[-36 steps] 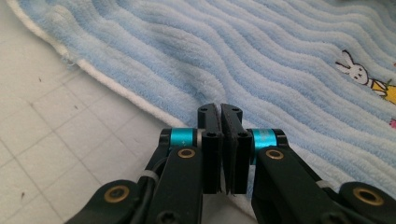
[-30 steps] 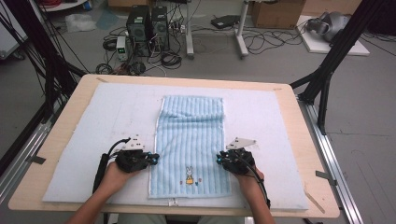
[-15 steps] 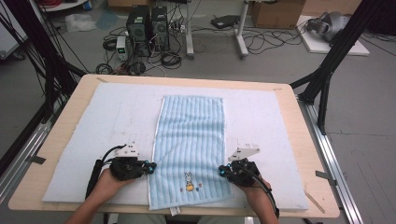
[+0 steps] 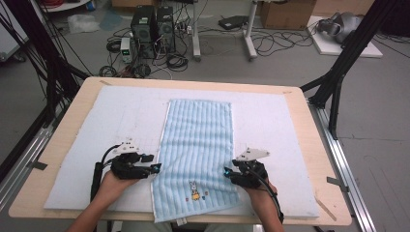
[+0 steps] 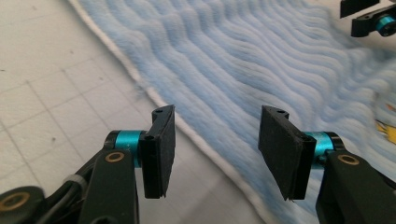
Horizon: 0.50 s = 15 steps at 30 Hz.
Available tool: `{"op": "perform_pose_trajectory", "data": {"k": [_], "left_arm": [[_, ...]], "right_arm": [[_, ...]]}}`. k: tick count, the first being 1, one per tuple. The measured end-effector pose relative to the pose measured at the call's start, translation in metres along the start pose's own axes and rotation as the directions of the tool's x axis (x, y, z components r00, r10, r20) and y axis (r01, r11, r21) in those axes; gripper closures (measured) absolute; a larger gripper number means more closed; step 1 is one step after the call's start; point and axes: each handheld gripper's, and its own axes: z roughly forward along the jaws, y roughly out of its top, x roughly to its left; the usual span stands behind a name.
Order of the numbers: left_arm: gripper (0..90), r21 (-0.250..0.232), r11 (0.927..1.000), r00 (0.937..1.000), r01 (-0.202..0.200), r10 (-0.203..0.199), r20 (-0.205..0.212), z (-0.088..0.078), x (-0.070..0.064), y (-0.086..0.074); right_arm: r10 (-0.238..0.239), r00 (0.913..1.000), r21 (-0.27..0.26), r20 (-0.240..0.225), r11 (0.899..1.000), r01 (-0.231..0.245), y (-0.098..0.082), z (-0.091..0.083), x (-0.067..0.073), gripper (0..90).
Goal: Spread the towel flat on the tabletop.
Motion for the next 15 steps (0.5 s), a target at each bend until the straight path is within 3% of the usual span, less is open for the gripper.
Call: {"op": "perform_pose_trajectory", "data": {"k": [3,4,6,8,12,15], "left_arm": [[47.9,0.018,0.9994,0.9991,-0.031,0.031,-0.027,0.01,-0.003,0.002],[51.4,0.032,0.9976,0.997,-0.062,0.063,-0.044,0.011,-0.004,0.003],[71.7,0.04,0.9904,0.9884,-0.132,0.135,-0.071,0.014,-0.006,0.005],[84.9,0.042,0.9911,0.9902,-0.126,0.128,-0.055,0.017,-0.002,0.009],[86.3,0.04,0.9935,0.9865,-0.107,0.111,-0.121,0.026,0.007,0.019],[86.3,0.031,0.996,0.9837,-0.084,0.088,-0.157,0.031,0.018,0.026]], "right_arm": [[-0.002,1.0,0.026,0.002,1.0,0.002,0.003,0.015,-0.003,56.3],[0.0,1.0,0.01,0.004,1.0,0.0,0.004,0.017,-0.004,64.9],[-0.012,0.9999,0.014,-0.004,1.0,0.012,0.008,0.019,-0.006,80.4],[-0.03,0.9994,0.008,0.016,1.0,0.03,0.011,0.023,-0.007,85.5],[-0.029,0.9961,-0.011,0.084,0.999,0.03,0.019,0.033,-0.011,86.1],[0.03,0.9906,-0.062,0.134,0.998,-0.022,0.022,0.04,-0.017,86.2]]}}
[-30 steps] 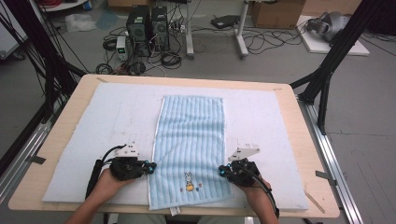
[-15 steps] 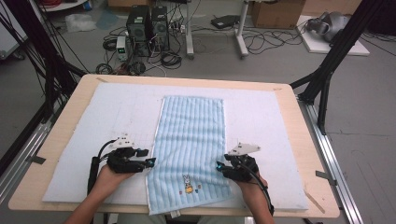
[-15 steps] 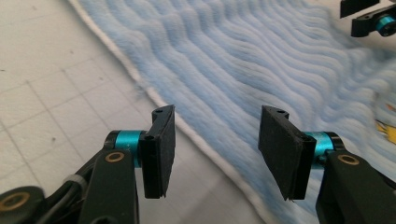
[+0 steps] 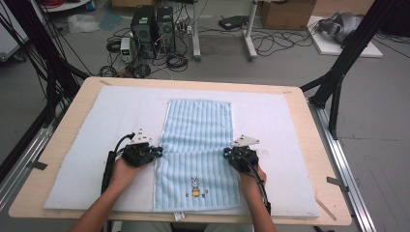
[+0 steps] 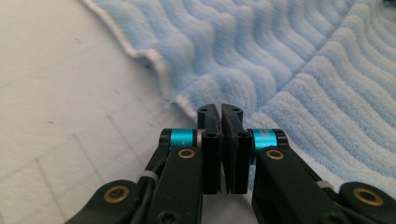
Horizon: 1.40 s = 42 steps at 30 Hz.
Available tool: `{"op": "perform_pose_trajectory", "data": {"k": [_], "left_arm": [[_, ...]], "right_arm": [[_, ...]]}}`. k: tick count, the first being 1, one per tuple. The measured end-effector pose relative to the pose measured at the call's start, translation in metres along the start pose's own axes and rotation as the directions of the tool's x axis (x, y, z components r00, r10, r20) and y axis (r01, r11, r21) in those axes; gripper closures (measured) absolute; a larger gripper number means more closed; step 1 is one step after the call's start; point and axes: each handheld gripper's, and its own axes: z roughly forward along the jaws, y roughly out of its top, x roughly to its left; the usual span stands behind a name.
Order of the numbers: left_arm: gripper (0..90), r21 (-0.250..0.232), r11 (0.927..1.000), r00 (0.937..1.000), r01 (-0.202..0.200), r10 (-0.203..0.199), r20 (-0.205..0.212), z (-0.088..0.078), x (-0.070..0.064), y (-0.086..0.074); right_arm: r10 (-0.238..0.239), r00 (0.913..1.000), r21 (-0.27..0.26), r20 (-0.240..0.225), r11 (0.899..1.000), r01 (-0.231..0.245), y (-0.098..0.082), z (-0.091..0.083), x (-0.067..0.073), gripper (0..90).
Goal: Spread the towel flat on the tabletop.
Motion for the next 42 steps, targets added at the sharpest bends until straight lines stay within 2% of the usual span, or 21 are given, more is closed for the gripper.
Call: {"op": "perform_pose_trajectory", "data": {"k": [2,4,6,7,10,12,14,15,18,20,21,23,24,26,29,31,33,35,37,39,42], "left_arm": [[86.4,-0.01,0.9996,0.9996,0.027,-0.027,-0.008,0.005,0.006,0.003],[86.4,-0.018,0.9996,0.9993,0.022,-0.023,-0.03,0.008,0.008,0.006],[85.7,-0.016,0.9994,0.9988,0.031,-0.032,-0.038,0.009,0.009,0.007],[82.6,-0.013,0.9994,0.9986,0.032,-0.033,-0.041,0.008,0.009,0.006],[56.1,-0.028,0.995,0.9953,0.096,-0.097,-0.011,0.004,0.01,0.002],[49.7,-0.017,0.9958,0.996,0.09,-0.09,0.005,-0.001,0.009,-0.001],[48.0,-0.019,0.9968,0.9966,0.078,-0.077,0.03,-0.007,0.006,-0.004],[48.0,-0.021,0.9977,0.9974,0.065,-0.064,0.034,-0.01,0.004,-0.007],[49.5,-0.036,0.9971,0.995,0.067,-0.065,0.077,-0.019,-0.001,-0.016],[54.6,-0.051,0.9975,0.9924,0.049,-0.043,0.115,-0.022,-0.004,-0.019],[57.4,-0.056,0.9976,0.9906,0.039,-0.032,0.133,-0.024,-0.006,-0.019],[59.1,-0.056,0.9979,0.9844,0.033,-0.023,0.174,-0.026,-0.01,-0.021],[59.7,-0.052,0.9983,0.9806,0.026,-0.015,0.195,-0.027,-0.013,-0.022],[60.3,-0.038,0.9992,0.9721,-0.008,0.017,0.234,-0.028,-0.018,-0.023],[59.2,-0.019,0.998,0.9704,-0.061,0.064,0.233,-0.026,-0.024,-0.024],[58.9,-0.011,0.9967,0.9707,-0.081,0.081,0.226,-0.025,-0.026,-0.024],[60.5,-0.01,0.9953,0.9714,-0.096,0.096,0.217,-0.025,-0.028,-0.024],[72.0,-0.004,0.9942,0.9709,-0.107,0.106,0.215,-0.026,-0.03,-0.025],[82.8,0.002,0.9933,0.967,-0.115,0.112,0.229,-0.028,-0.031,-0.026],[85.5,0.004,0.9916,0.9644,-0.129,0.125,0.233,-0.031,-0.031,-0.027],[86.1,0.011,0.9911,0.9597,-0.133,0.126,0.251,-0.034,-0.033,-0.029]], "right_arm": [[0.012,0.9995,-0.023,0.031,1.0,-0.011,0.003,0.005,-0.003,86.3],[0.012,0.9976,-0.031,0.068,0.999,-0.01,0.008,0.011,-0.003,86.2],[0.009,0.9964,-0.033,0.085,0.999,-0.006,0.013,0.014,-0.002,85.4],[0.004,0.9962,-0.034,0.087,0.999,-0.001,0.014,0.014,-0.001,84.1],[0.017,0.9985,-0.046,0.051,0.999,-0.015,0.013,0.009,-0.001,72.7],[0.014,0.9993,-0.056,0.036,0.998,-0.012,0.01,0.003,0.0,67.1],[0.016,0.9998,-0.062,0.013,0.998,-0.015,0.007,-0.004,0.001,63.1],[0.006,0.9999,-0.065,0.011,0.998,-0.005,0.005,-0.007,0.002,62.3],[-0.007,0.9998,-0.067,-0.021,0.998,0.006,-0.001,-0.018,0.004,61.7],[-0.022,0.9987,-0.062,-0.045,0.998,0.019,-0.003,-0.022,0.007,61.7],[-0.026,0.997,-0.064,-0.073,0.998,0.022,-0.005,-0.024,0.008,61.7],[-0.037,0.9927,-0.063,-0.115,0.998,0.029,-0.007,-0.027,0.011,61.7],[-0.043,0.9867,-0.065,-0.157,0.997,0.033,-0.009,-0.028,0.013,61.3],[-0.067,0.9769,-0.059,-0.203,0.997,0.056,-0.013,-0.027,0.016,61.2],[-0.075,0.9662,-0.025,-0.247,0.997,0.071,-0.015,-0.023,0.021,62.5],[-0.086,0.9655,0.007,-0.246,0.996,0.09,-0.015,-0.019,0.024,65.1],[-0.075,0.9656,0.014,-0.249,0.997,0.081,-0.015,-0.018,0.023,69.1],[-0.054,0.9628,0.024,-0.265,0.998,0.063,-0.015,-0.018,0.021,78.0],[-0.056,0.9581,0.031,-0.281,0.997,0.068,-0.016,-0.02,0.022,83.2],[-0.073,0.9517,0.033,-0.298,0.996,0.087,-0.017,-0.023,0.023,85.3],[-0.071,0.9427,0.045,-0.326,0.995,0.09,-0.02,-0.028,0.025,85.8]]}}
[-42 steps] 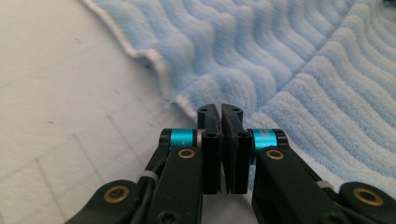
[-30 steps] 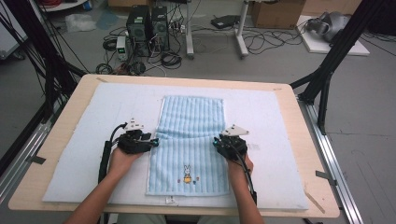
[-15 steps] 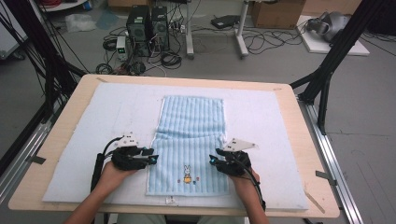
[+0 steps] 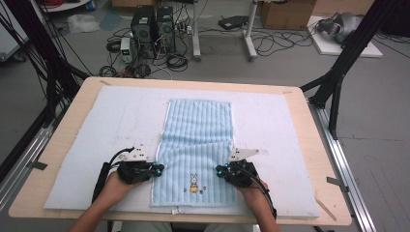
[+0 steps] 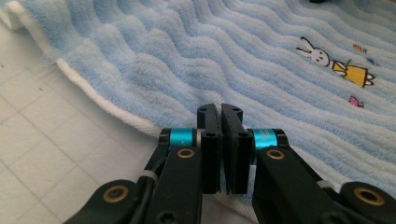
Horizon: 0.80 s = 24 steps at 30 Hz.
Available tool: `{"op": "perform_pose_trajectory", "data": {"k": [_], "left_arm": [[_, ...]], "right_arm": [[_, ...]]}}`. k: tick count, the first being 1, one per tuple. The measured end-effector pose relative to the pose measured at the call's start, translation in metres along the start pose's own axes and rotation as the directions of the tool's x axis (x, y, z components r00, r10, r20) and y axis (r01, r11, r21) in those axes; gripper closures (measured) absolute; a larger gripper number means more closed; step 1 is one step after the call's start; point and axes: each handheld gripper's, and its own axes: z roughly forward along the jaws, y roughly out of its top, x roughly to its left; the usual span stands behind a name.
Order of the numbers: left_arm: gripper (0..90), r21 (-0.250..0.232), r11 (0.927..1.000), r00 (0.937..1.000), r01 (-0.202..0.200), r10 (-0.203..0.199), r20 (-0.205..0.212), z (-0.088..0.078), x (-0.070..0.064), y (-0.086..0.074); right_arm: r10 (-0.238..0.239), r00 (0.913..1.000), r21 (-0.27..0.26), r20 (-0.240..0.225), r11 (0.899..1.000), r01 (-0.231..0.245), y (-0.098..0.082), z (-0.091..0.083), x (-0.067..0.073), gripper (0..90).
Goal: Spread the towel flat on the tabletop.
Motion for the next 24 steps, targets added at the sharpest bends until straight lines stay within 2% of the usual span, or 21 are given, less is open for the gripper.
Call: {"op": "perform_pose_trajectory", "data": {"k": [8,12,14,17,20,22,23,24], "left_arm": [[86.5,0.018,0.9998,0.9981,-0.011,0.01,0.061,-0.009,-0.006,-0.006],[86.7,0.032,0.9994,0.9959,-0.013,0.01,0.09,-0.013,-0.008,-0.008],[86.9,0.043,0.9988,0.9935,-0.025,0.02,0.112,-0.015,-0.007,-0.009],[86.9,0.049,0.9987,0.9911,-0.016,0.01,0.133,-0.019,-0.005,-0.01],[86.8,0.051,0.9987,0.99,-0.004,-0.003,0.141,-0.024,-0.001,-0.011],[86.3,0.044,0.9989,0.9898,0.015,-0.021,0.141,-0.026,0.002,-0.011],[85.2,0.039,0.9989,0.99,0.025,-0.03,0.138,-0.026,0.003,-0.011],[81.4,0.032,0.9986,0.9903,0.041,-0.045,0.132,-0.026,0.004,-0.011]], "right_arm": [[-0.026,0.9962,0.037,-0.083,0.999,0.029,-0.01,-0.012,0.016,85.7],[-0.053,0.9902,0.048,-0.129,0.997,0.059,-0.014,-0.016,0.025,85.7],[-0.07,0.9826,0.064,-0.172,0.995,0.082,-0.015,-0.017,0.029,85.7],[-0.083,0.968,0.078,-0.237,0.991,0.104,-0.014,-0.018,0.033,85.6],[-0.093,0.9459,0.082,-0.311,0.989,0.124,-0.012,-0.018,0.037,84.3],[-0.108,0.9392,0.066,-0.326,0.988,0.137,-0.009,-0.018,0.039,80.8],[-0.108,0.9453,0.051,-0.308,0.99,0.129,-0.007,-0.019,0.038,76.5],[-0.098,0.9586,0.027,-0.267,0.994,0.109,-0.006,-0.019,0.036,71.8]]}}
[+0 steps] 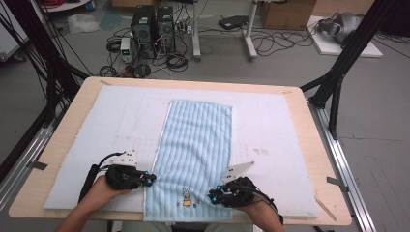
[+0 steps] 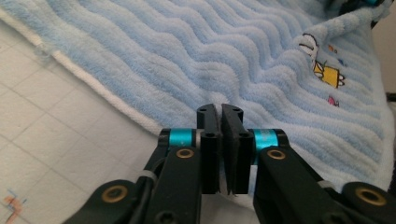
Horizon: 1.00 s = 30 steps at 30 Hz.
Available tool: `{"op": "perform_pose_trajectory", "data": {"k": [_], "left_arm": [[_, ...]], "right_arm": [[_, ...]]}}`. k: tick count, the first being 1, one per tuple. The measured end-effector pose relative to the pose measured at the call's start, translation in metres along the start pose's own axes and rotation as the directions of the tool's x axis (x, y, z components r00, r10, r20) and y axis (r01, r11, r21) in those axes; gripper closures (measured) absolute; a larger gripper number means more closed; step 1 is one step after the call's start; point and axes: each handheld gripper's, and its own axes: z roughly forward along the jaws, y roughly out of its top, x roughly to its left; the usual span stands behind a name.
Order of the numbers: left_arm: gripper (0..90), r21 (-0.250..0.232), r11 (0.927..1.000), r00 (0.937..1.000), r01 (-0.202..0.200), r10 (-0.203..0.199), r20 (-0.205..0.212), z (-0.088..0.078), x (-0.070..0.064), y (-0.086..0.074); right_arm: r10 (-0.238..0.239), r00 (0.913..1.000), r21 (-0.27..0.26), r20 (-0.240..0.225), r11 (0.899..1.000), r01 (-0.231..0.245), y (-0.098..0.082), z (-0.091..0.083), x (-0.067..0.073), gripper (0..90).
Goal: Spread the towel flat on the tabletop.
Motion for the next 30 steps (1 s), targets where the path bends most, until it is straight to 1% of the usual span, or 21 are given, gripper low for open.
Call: {"op": "perform_pose_trajectory", "data": {"k": [1,2,3,4,6,8,9,10,11,12,13,15,19,20,21,22,25,26,28,29,30], "left_arm": [[72.1,-0.01,0.9998,0.9998,0.019,-0.019,-0.009,0.0,0.001,0.001],[63.3,-0.02,0.999,0.999,0.04,-0.04,-0.022,0.0,0.002,0.002],[56.6,-0.037,0.9983,0.9985,0.046,-0.047,-0.029,0.0,0.003,0.003],[52.7,-0.057,0.9972,0.9981,0.048,-0.05,-0.037,0.0,0.003,0.003],[48.4,-0.09,0.9949,0.9968,0.047,-0.052,-0.06,-0.001,0.004,0.005],[45.3,-0.119,0.9913,0.9939,0.056,-0.067,-0.088,-0.001,0.006,0.006],[45.4,-0.128,0.99,0.9923,0.059,-0.072,-0.101,-0.001,0.007,0.007],[45.4,-0.136,0.9888,0.9909,0.062,-0.077,-0.111,-0.001,0.008,0.007],[45.5,-0.144,0.9871,0.9891,0.069,-0.086,-0.12,0.0,0.009,0.008],[45.9,-0.147,0.9863,0.9868,0.074,-0.094,-0.132,-0.001,0.01,0.008],[46.0,-0.156,0.9847,0.9849,0.078,-0.1,-0.141,0.0,0.011,0.008],[46.3,-0.168,0.9823,0.9806,0.083,-0.11,-0.162,0.0,0.013,0.009],[46.0,-0.181,0.9788,0.9697,0.095,-0.132,-0.206,0.002,0.016,0.01],[45.7,-0.181,0.9783,0.9664,0.101,-0.14,-0.216,0.002,0.016,0.01],[45.7,-0.177,0.9792,0.965,0.099,-0.138,-0.223,0.003,0.016,0.01],[45.7,-0.175,0.9796,0.9652,0.098,-0.137,-0.223,0.004,0.016,0.01],[46.1,-0.168,0.9818,0.9695,0.087,-0.123,-0.212,0.008,0.014,0.011],[47.2,-0.165,0.9829,0.9714,0.083,-0.116,-0.207,0.009,0.013,0.011],[49.5,-0.152,0.9859,0.9748,0.071,-0.1,-0.199,0.013,0.01,0.013],[51.4,-0.144,0.9876,0.9787,0.063,-0.089,-0.185,0.015,0.009,0.013],[52.7,-0.134,0.9895,0.9807,0.056,-0.079,-0.178,0.017,0.007,0.014]], "right_arm": [[0.027,0.9991,-0.025,0.034,0.999,-0.026,0.001,-0.002,-0.004,69.9],[0.046,0.995,-0.047,0.088,0.998,-0.042,0.002,-0.004,-0.008,66.2],[0.065,0.9844,-0.061,0.164,0.997,-0.055,0.002,-0.005,-0.012,63.6],[0.087,0.9703,-0.068,0.226,0.995,-0.073,0.003,-0.005,-0.017,61.2],[0.137,0.9279,-0.075,0.347,0.99,-0.118,0.003,-0.004,-0.026,52.8],[0.166,0.8916,-0.076,0.422,0.986,-0.147,0.004,0.001,-0.036,51.2],[0.17,0.8795,-0.062,0.445,0.985,-0.159,0.005,0.005,-0.041,54.2],[0.171,0.8771,-0.066,0.449,0.985,-0.158,0.006,0.008,-0.046,60.0],[0.176,0.8753,-0.07,0.451,0.984,-0.161,0.007,0.009,-0.047,69.4],[0.163,0.8728,-0.064,0.46,0.987,-0.15,0.01,0.01,-0.05,80.2],[0.141,0.8698,-0.048,0.473,0.99,-0.134,0.013,0.011,-0.051,85.5],[0.117,0.8551,-0.036,0.505,0.993,-0.115,0.018,0.016,-0.057,86.5],[0.105,0.7899,-0.047,0.604,0.994,-0.096,0.025,0.022,-0.069,84.8],[0.119,0.7874,-0.057,0.605,0.993,-0.106,0.025,0.024,-0.071,79.5],[0.125,0.7783,-0.065,0.615,0.992,-0.107,0.025,0.024,-0.072,72.6],[0.139,0.7704,-0.083,0.622,0.99,-0.112,0.025,0.022,-0.071,69.0],[0.17,0.7773,-0.127,0.606,0.985,-0.117,0.022,0.014,-0.068,63.6],[0.18,0.7912,-0.147,0.584,0.982,-0.115,0.02,0.01,-0.066,61.3],[0.184,0.8079,-0.157,0.56,0.981,-0.114,0.017,0.006,-0.062,59.8],[0.176,0.8194,-0.154,0.546,0.982,-0.108,0.015,0.005,-0.06,59.1],[0.18,0.8277,-0.157,0.532,0.981,-0.112,0.013,0.004,-0.057,58.7]]}}
